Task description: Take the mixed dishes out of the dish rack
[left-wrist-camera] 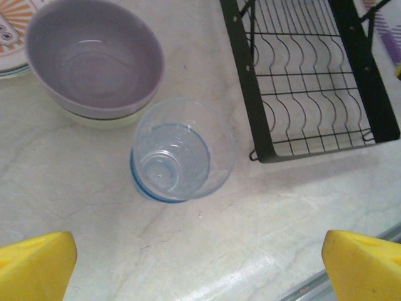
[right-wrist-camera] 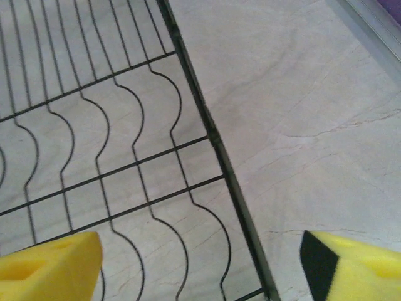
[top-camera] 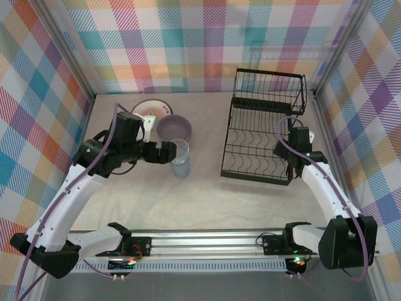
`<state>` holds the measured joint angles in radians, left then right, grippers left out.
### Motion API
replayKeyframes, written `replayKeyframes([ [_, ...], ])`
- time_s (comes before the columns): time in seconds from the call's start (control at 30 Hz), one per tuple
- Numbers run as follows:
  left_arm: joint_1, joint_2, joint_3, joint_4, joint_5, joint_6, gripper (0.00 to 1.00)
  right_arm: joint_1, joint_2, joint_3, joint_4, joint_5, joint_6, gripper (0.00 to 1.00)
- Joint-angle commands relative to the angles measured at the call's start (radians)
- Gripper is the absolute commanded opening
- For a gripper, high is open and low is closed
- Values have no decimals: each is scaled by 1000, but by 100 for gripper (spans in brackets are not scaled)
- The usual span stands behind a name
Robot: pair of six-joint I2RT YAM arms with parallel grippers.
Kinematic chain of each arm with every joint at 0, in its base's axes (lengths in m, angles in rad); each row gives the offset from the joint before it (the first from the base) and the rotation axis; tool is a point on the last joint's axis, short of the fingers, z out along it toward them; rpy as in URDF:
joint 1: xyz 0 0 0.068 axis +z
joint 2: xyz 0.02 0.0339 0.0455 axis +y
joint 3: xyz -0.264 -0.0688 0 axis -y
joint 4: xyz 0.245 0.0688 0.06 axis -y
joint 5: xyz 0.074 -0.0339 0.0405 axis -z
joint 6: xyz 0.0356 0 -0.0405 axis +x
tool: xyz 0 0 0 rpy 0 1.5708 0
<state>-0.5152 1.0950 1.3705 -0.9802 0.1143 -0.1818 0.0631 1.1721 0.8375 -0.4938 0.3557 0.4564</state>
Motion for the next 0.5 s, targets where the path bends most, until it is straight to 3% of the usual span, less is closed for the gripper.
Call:
replayKeyframes([
  [0.0, -2, -61, -68, 78, 80, 21, 100, -46, 51, 36, 18, -29, -43, 76],
  [0.47, -2, -149, -165, 155, 167, 7, 100, -122, 253, 65, 80, -142, -161, 49],
])
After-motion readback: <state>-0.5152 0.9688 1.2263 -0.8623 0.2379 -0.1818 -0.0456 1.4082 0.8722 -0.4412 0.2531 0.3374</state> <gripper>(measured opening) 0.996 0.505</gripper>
